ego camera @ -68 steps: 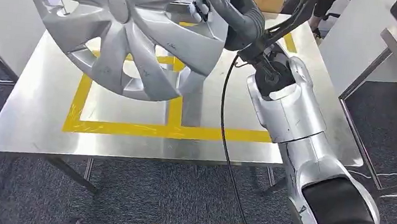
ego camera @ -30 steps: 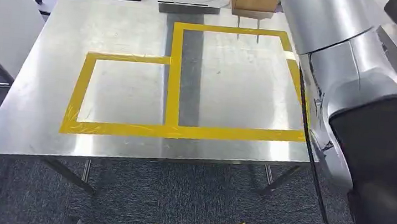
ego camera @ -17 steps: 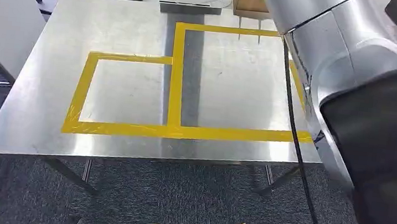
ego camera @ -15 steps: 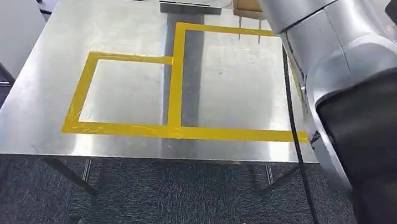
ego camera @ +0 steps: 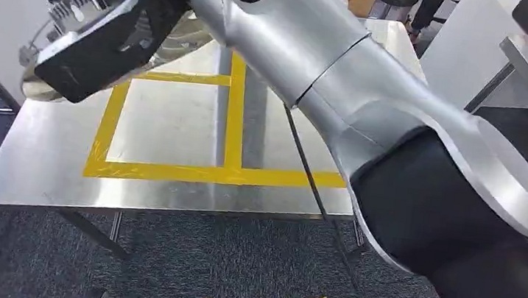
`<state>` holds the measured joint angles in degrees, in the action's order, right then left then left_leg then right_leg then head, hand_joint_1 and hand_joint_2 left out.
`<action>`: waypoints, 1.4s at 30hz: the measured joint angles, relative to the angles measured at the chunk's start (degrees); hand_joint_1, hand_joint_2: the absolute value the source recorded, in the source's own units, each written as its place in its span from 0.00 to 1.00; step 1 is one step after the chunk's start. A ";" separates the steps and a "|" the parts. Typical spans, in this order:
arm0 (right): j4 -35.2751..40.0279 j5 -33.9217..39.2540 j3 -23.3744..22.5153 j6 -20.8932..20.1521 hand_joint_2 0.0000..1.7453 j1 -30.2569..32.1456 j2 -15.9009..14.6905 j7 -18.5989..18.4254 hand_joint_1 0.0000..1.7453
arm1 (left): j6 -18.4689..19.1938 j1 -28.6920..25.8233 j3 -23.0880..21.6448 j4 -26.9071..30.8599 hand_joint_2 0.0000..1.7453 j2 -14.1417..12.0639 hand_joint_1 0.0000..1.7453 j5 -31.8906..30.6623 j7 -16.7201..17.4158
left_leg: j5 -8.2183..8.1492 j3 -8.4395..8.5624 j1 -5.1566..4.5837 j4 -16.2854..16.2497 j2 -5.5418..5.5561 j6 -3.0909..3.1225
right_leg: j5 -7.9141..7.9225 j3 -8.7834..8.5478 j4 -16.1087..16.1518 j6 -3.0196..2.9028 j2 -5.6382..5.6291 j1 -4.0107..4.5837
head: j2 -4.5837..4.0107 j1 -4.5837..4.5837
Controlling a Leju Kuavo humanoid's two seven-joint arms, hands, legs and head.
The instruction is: Take the parts from the cabinet and place them on the table.
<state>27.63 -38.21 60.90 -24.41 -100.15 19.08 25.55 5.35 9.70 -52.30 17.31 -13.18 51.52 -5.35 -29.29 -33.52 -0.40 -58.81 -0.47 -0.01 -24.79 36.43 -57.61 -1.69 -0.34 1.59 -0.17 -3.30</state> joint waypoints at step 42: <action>-12.83 -5.05 11.58 -4.96 1.00 0.81 -5.33 -26.65 1.00 | 4.09 -0.32 0.00 -2.19 1.00 -1.55 0.00 -1.22 0.48 | 0.07 0.01 -0.05 -0.02 1.57 0.06 | -0.01 -0.19 0.00 -0.11 0.49 -0.05 | 0.00 0.00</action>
<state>14.80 -43.26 72.48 -29.38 -99.34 13.75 -1.09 9.44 9.38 -52.30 15.12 -14.73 50.29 -4.87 -29.22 -33.51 -0.45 -58.83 1.10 0.05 -24.79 36.25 -57.61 -1.80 0.15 1.54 -0.17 -3.30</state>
